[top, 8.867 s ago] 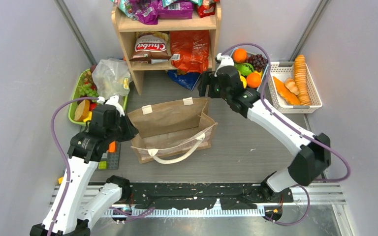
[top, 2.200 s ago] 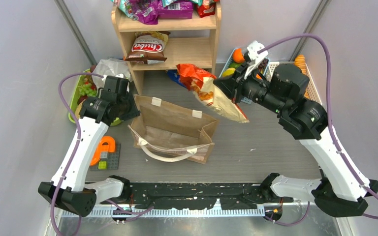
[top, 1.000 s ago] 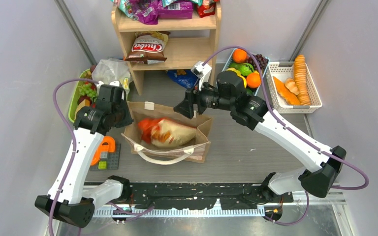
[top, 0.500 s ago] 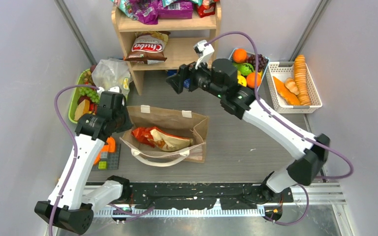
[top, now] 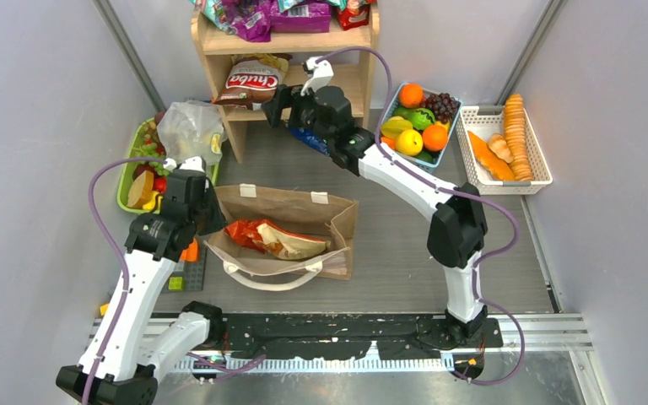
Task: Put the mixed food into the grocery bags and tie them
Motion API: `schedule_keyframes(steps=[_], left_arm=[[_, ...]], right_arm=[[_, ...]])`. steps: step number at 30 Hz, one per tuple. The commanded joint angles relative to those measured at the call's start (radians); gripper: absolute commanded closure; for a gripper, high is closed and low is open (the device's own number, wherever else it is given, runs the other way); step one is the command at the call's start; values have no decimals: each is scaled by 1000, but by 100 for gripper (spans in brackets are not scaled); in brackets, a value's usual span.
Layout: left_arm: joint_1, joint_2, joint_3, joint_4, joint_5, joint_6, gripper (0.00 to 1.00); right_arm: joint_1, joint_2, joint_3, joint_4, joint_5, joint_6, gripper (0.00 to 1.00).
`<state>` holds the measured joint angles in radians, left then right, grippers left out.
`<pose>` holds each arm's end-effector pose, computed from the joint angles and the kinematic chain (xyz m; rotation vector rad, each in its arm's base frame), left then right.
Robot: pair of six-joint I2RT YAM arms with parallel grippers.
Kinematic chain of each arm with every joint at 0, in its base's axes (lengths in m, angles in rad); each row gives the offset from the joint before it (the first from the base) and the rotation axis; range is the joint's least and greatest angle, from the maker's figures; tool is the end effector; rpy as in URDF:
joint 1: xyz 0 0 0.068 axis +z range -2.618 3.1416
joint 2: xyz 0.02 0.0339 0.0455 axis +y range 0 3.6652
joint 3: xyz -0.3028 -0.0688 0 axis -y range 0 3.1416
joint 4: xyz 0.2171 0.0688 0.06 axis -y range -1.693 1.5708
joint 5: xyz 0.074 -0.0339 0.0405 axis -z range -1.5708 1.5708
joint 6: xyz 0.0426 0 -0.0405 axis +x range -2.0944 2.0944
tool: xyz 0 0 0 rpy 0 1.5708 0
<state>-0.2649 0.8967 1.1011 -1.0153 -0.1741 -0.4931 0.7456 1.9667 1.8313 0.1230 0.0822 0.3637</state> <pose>0.1093 -0.0220 0.3688 -0.3519 2.3453 -0.1580 0.3524 0.3206 0.4216 -0.2458 1.6226 0.7956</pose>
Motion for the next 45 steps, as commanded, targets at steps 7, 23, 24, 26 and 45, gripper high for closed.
schedule_keyframes(steps=[7, 23, 24, 26, 45], left_arm=[[6, -8, -52, 84, 63, -22, 100], [20, -25, -111, 163, 195, 12, 100], [20, -26, -111, 161, 194, 14, 100], [20, -32, -109, 156, 184, 18, 100], [19, -66, -91, 149, 96, 28, 100]], right_arm=[[-27, 188, 268, 58, 31, -26, 8], [-38, 293, 340, 119, -100, 47, 61], [-38, 282, 329, 119, -116, 52, 76], [-39, 253, 305, 119, -130, 58, 87], [-6, -395, -125, 154, -204, 38, 95]])
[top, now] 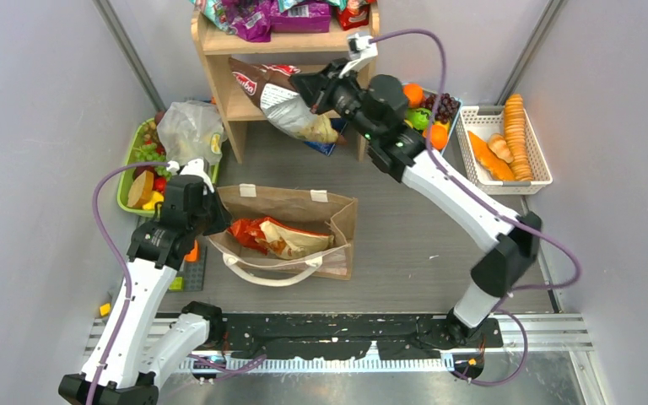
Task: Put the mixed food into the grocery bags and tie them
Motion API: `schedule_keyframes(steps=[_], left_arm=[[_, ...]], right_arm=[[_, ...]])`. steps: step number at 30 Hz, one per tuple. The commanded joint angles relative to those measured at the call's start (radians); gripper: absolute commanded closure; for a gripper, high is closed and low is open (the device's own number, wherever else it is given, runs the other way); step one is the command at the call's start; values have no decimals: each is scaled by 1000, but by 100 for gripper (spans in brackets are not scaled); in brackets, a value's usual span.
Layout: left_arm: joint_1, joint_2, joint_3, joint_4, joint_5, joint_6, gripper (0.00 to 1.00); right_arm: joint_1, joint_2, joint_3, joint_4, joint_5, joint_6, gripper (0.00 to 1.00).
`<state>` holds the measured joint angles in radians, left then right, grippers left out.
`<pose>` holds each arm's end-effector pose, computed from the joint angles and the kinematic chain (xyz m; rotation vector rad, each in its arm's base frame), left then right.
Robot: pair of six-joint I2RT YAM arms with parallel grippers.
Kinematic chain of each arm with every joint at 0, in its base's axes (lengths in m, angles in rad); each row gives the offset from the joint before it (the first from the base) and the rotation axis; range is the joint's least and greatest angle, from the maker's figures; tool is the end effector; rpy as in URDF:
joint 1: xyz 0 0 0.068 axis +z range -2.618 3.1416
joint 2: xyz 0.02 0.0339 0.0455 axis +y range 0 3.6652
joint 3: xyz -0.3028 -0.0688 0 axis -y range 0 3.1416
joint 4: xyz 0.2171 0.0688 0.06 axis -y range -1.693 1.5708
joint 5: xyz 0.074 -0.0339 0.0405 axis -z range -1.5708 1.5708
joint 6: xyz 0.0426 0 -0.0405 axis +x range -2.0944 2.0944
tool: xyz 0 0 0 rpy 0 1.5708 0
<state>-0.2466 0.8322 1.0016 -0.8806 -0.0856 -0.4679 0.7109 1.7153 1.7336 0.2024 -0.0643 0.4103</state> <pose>0.1058 -0.0229 0.3571 -0.2980 2.2747 -0.2756 0.2962 0.2587 0.5026 -0.2688 1.3944 0.9811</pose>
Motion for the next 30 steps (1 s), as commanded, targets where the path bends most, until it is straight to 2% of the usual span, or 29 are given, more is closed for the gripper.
schedule_keyframes(steps=[1, 5, 15, 25, 30], left_arm=[[1, 2, 10, 14, 7, 3, 100], [1, 17, 27, 8, 8, 3, 100], [1, 38, 71, -29, -16, -9, 100], [3, 55, 130, -96, -97, 7, 100], [2, 61, 130, -94, -84, 0, 100]], right_arm=[[40, -163, -34, 73, -63, -9, 95], [100, -272, -71, 63, -73, 4, 95], [272, -367, -153, 56, -87, 40, 95], [280, -399, -444, 173, -53, 186, 95], [281, -474, -509, 146, 46, 110, 95]])
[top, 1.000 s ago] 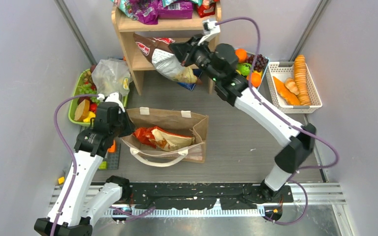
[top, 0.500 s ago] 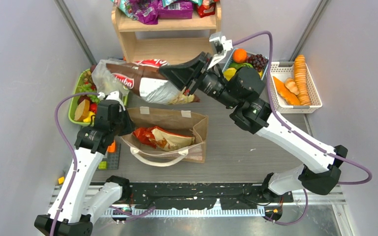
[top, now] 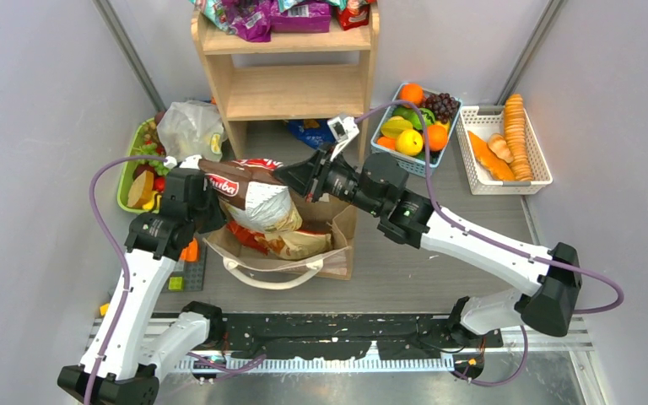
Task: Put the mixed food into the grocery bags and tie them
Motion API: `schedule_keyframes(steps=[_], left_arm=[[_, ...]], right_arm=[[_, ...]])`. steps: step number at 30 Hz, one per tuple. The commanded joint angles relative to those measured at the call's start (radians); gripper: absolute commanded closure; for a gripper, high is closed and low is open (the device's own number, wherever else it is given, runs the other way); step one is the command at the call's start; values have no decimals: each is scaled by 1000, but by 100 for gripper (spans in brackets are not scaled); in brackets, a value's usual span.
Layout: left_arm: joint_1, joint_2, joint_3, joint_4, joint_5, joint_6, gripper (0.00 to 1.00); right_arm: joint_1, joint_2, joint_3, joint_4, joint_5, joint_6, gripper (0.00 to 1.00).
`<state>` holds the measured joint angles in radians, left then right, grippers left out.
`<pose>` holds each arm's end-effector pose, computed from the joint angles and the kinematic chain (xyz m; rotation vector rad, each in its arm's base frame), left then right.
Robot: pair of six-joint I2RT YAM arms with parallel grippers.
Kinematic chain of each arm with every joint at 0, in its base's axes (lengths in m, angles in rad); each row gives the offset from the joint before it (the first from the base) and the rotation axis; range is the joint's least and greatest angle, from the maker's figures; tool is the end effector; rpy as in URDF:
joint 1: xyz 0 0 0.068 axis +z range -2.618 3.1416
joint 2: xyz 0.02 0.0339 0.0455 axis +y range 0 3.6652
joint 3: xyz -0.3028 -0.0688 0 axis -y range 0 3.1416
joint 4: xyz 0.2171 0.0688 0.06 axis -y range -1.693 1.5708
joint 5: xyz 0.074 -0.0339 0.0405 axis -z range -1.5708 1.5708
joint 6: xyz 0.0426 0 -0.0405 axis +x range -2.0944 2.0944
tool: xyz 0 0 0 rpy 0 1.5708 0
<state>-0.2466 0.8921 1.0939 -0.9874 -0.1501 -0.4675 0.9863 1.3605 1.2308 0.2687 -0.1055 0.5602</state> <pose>0.1108 -0.0213 0.3694 -0.3319 2.3284 -0.1746 0.1591 0.2486 0.4572 -0.4264 1.5189 1.3239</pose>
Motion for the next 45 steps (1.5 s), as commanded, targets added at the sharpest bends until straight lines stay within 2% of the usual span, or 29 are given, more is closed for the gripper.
schedule_keyframes(steps=[1, 5, 11, 16, 22, 26, 29, 33, 36, 45], left_arm=[[3, -1, 36, 14, -18, -3, 100], [3, -11, 19, 25, -16, -5, 100], [3, 1, 5, 25, -14, -11, 100], [3, 0, -7, 28, -15, -8, 100], [3, 3, -9, 27, -3, -8, 100], [2, 7, -11, 32, 13, -11, 100], [3, 17, -15, 34, 21, -15, 100], [2, 28, -20, 42, 19, -13, 100], [3, 39, -27, 52, 17, -10, 100], [2, 70, -18, 59, 21, -3, 100]], right_arm=[[5, -127, -2, 51, 118, -58, 95], [3, -142, 54, -9, 227, -163, 95], [-23, -65, 254, -46, 316, -321, 95], [-97, 28, 426, -38, 306, -383, 95], [-220, 184, 535, -3, 240, -428, 95], [-279, 355, 660, -5, 236, -535, 95], [-301, 455, 737, 45, 218, -682, 95], [-299, 545, 684, 182, 127, -914, 95], [-289, 622, 667, 186, 128, -1062, 95], [-240, 756, 617, 200, 212, -1274, 95]])
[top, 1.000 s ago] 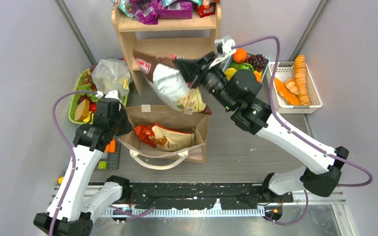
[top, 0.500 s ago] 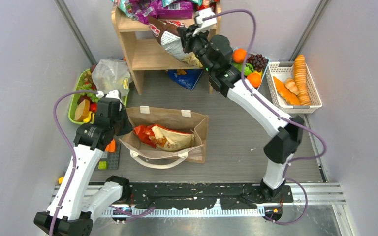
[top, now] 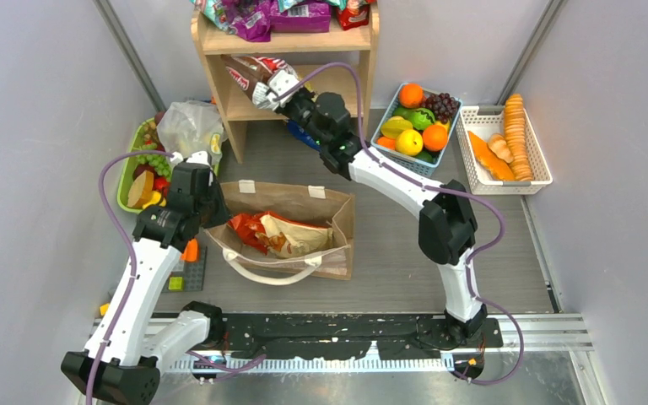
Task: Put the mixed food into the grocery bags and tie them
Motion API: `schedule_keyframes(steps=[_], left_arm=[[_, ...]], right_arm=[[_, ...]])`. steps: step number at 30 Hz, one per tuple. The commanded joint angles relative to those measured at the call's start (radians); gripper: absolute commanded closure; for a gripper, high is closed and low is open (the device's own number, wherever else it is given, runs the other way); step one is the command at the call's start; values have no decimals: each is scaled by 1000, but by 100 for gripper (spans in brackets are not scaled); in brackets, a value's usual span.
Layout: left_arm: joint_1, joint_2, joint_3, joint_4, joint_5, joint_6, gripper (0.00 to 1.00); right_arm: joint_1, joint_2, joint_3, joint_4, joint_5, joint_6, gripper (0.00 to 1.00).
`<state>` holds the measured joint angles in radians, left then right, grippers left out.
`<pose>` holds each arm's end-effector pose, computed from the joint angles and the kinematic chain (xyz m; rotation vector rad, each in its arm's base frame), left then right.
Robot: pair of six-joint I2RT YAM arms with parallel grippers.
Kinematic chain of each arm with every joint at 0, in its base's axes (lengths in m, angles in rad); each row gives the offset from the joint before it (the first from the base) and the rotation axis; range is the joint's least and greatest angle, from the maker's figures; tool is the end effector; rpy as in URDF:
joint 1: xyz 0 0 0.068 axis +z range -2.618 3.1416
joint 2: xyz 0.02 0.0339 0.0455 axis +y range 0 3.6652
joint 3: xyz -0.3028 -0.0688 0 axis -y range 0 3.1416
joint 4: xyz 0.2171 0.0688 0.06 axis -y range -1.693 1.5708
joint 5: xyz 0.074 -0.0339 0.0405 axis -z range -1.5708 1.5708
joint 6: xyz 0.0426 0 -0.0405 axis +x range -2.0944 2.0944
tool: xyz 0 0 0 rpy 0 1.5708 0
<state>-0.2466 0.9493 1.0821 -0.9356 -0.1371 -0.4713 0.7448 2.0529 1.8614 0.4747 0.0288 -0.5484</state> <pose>0.1291 -0.0265 0.3643 -0.3311 2.3484 -0.1841 0.3662 0.3359 0.4319 -0.7568 1.0436 0.1499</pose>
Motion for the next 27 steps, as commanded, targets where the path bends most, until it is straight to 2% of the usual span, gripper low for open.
schedule_keyframes(steps=[1, 5, 8, 11, 13, 14, 16, 18, 23, 27], left_arm=[[3, 13, -6, 6, 9, 0, 100], [2, -1, 1, -4, 9, 0, 100], [2, -20, 14, -15, 8, -4, 100], [3, -34, 19, -20, 8, -6, 100], [2, -40, 17, -24, 9, -12, 100], [2, -40, 15, -23, 11, -13, 100], [3, -44, 10, -24, 12, -16, 100], [2, -44, 11, -30, 12, -15, 100], [2, -53, 15, -37, 10, -18, 100], [1, -64, 17, -40, 12, -22, 100]], right_arm=[[3, 71, 0, -15, 83, -199, 95], [7, 107, 50, -93, 104, -251, 95], [7, 142, 115, -234, 114, -273, 95], [6, 140, 127, -260, 148, -241, 93], [9, 102, 90, -259, 149, -204, 77], [9, 65, 72, -250, 139, -166, 50], [10, -9, 12, -235, 98, -97, 21], [10, -87, -37, -249, 46, -24, 15], [17, -259, -37, -369, -101, 132, 15], [17, -343, -5, -411, -117, 184, 15]])
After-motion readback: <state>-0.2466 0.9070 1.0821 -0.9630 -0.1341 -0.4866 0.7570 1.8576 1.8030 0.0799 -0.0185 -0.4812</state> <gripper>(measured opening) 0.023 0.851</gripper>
